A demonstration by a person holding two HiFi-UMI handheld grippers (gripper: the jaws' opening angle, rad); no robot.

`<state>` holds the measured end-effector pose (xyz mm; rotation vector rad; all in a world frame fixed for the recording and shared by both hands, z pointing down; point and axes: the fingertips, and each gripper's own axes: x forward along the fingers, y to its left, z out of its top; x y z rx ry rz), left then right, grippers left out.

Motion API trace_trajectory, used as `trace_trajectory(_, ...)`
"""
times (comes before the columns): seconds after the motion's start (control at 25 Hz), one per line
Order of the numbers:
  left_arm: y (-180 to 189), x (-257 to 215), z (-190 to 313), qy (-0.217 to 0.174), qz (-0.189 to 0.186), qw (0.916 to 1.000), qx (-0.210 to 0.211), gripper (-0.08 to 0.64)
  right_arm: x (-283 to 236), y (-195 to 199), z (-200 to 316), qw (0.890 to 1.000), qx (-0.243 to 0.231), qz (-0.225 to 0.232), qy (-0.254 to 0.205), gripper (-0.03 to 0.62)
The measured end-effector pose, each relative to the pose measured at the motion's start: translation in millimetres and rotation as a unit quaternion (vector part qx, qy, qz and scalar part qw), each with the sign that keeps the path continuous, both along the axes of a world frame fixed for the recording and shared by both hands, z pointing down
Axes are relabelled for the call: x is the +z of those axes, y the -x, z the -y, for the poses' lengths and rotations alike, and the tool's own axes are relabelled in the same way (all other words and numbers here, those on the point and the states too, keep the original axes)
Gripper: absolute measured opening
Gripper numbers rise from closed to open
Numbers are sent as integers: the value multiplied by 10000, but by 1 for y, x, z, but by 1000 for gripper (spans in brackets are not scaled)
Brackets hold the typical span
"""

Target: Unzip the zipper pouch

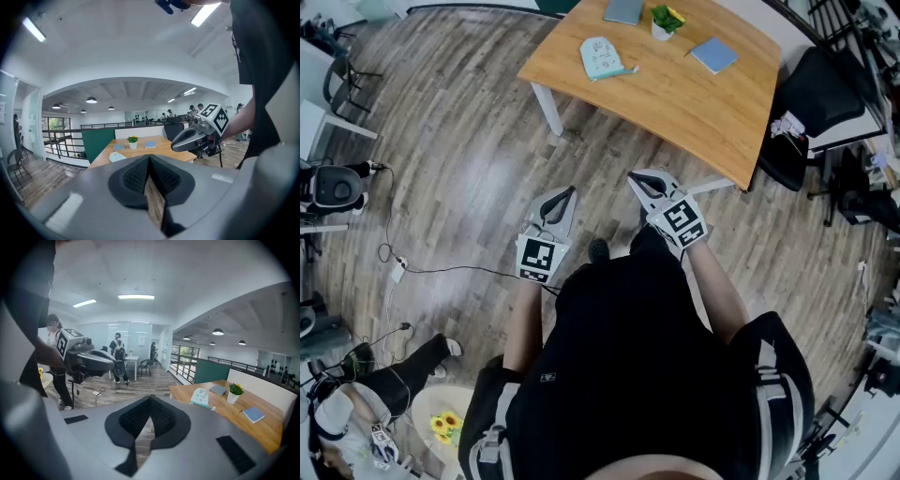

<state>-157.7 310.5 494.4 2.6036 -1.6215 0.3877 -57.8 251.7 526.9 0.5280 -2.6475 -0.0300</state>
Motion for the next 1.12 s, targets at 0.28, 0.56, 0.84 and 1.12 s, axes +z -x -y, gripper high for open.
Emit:
trace_trajectory(0.28, 1, 3, -8, -22, -54, 10000, -23, 2, 3, 8, -16, 9999, -100, -8, -132, 2)
trace_trajectory(0.56, -11, -4, -3, -43, 62, 10000, 44, 2, 7, -7, -13, 9998, 94, 175, -40, 2)
trace_trajectory(0.84, -19, 0, 3, 71, 31, 10000, -1, 2, 8, -20, -9, 9988, 275, 395, 7, 2)
trace_trajectory(1.12, -29, -2, 9, 93, -19, 9999, 104, 31, 3, -31, -4, 9976, 409, 549, -41, 10)
